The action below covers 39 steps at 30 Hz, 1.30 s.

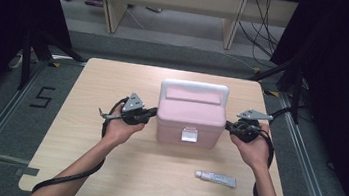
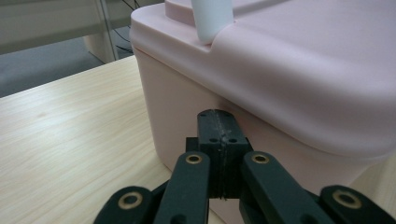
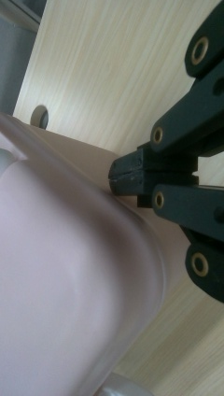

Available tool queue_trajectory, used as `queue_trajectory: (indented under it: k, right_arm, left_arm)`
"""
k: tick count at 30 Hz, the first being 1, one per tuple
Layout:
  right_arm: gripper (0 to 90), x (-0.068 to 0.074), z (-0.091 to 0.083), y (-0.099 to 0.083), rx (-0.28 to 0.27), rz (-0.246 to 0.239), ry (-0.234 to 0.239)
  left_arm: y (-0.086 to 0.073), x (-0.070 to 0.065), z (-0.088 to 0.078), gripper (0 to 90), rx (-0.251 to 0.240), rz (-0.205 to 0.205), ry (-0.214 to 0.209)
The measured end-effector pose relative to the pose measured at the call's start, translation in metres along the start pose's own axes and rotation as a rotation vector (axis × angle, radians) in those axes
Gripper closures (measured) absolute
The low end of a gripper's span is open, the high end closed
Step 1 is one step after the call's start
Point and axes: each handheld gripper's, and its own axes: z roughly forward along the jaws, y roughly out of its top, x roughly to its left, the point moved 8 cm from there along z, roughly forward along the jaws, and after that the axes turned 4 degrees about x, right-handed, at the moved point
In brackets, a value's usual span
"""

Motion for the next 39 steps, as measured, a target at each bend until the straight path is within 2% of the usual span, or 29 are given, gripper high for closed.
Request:
queue_trajectory:
  k: [2,3,5,6,7,8,11,13,15,16,17,18,21,23,24,25,26,27,28,30,31,32,33,36,37,39]
  right_arm:
    - [90.0,-0.008,-0.005,-0.003,-0.006,0.004,-0.019]
    - [90.0,-0.014,-0.007,-0.005,-0.002,-0.015,-0.031]
    - [90.0,-0.021,-0.012,-0.009,-0.004,0.018,-0.035]
    - [90.0,-0.021,-0.012,-0.009,-0.004,0.018,-0.035]
    - [90.0,-0.027,-0.015,-0.01,-0.001,-0.006,-0.05]
    - [90.0,-0.031,-0.017,-0.012,-0.004,0.001,-0.058]
    - [90.0,-0.041,-0.023,-0.016,0.011,-0.036,-0.076]
    - [90.0,-0.046,-0.029,-0.021,0.009,-0.038,-0.093]
    - [90.0,-0.048,-0.038,-0.029,0.017,0.022,-0.09]
    - [90.0,-0.048,-0.038,-0.029,0.017,0.022,-0.09]
    - [90.0,-0.049,-0.04,-0.032,0.02,0.047,-0.093]
    - [90.0,-0.054,-0.042,-0.033,0.009,0.022,-0.104]
    - [90.0,-0.06,-0.047,-0.037,-0.002,0.059,-0.113]
    - [90.0,-0.063,-0.05,-0.039,-0.003,0.053,-0.12]
    - [90.0,-0.062,-0.05,-0.04,-0.002,0.066,-0.114]
    - [90.0,-0.062,-0.051,-0.042,-0.004,0.078,-0.111]
    - [90.0,-0.065,-0.053,-0.041,-0.004,0.056,-0.121]
    - [87.2,-0.064,-0.053,-0.043,-0.012,0.066,-0.138]
    - [87.2,-0.064,-0.053,-0.043,-0.012,0.066,-0.138]
    - [84.1,-0.064,-0.054,-0.045,-0.02,0.061,-0.151]
    - [83.1,-0.062,-0.054,-0.047,-0.018,0.075,-0.145]
    - [81.6,-0.06,-0.057,-0.05,-0.007,0.099,-0.169]
    - [80.2,-0.061,-0.06,-0.054,-0.017,0.099,-0.191]
    - [78.7,-0.059,-0.066,-0.058,-0.028,0.126,-0.203]
    - [78.2,-0.061,-0.069,-0.06,-0.035,0.096,-0.219]
    - [76.7,-0.058,-0.074,-0.064,-0.046,0.107,-0.217]
  left_arm:
    - [0.003,-0.007,0.007,89.7,0.003,0.008,-0.012]
    - [0.004,-0.01,0.01,89.6,0.005,0.006,-0.015]
    - [0.007,-0.015,0.016,89.7,0.009,0.013,-0.02]
    - [0.009,-0.017,0.019,89.7,0.011,0.017,-0.022]
    - [0.01,-0.02,0.023,89.7,0.014,0.025,-0.025]
    - [0.012,-0.022,0.027,89.7,0.011,0.026,-0.032]
    - [0.016,-0.03,0.034,89.7,0.023,0.039,-0.045]
    - [0.018,-0.035,0.039,89.6,0.023,0.048,-0.056]
    - [0.02,-0.041,0.044,89.6,0.022,0.048,-0.068]
    - [0.02,-0.044,0.046,89.6,0.025,0.057,-0.073]
    - [0.021,-0.048,0.049,89.7,0.026,0.054,-0.08]
    - [0.022,-0.05,0.051,89.7,0.028,0.064,-0.085]
    - [0.024,-0.056,0.056,89.6,0.029,0.07,-0.091]
    - [0.024,-0.058,0.057,89.6,0.027,0.071,-0.094]
    - [0.024,-0.058,0.058,89.6,0.021,0.062,-0.1]
    - [0.024,-0.057,0.057,89.5,0.018,0.059,-0.105]
    - [0.025,-0.056,0.056,89.2,0.008,0.056,-0.106]
    - [0.028,-0.051,0.051,79.4,-0.008,0.05,-0.082]
    - [0.028,-0.051,0.051,76.5,-0.008,0.05,-0.082]
    - [0.031,-0.045,0.041,73.0,-0.032,0.048,-0.061]
    - [0.033,-0.041,0.034,70.6,-0.045,0.054,-0.053]
    - [0.033,-0.038,0.028,67.2,-0.049,0.055,-0.046]
    - [0.034,-0.035,0.024,62.4,-0.053,0.055,-0.042]
    - [0.032,-0.024,0.005,57.8,-0.067,0.037,-0.023]
    - [0.031,-0.021,-0.001,56.2,-0.072,0.029,-0.015]
    - [0.029,-0.016,-0.01,53.2,-0.081,0.012,-0.001]
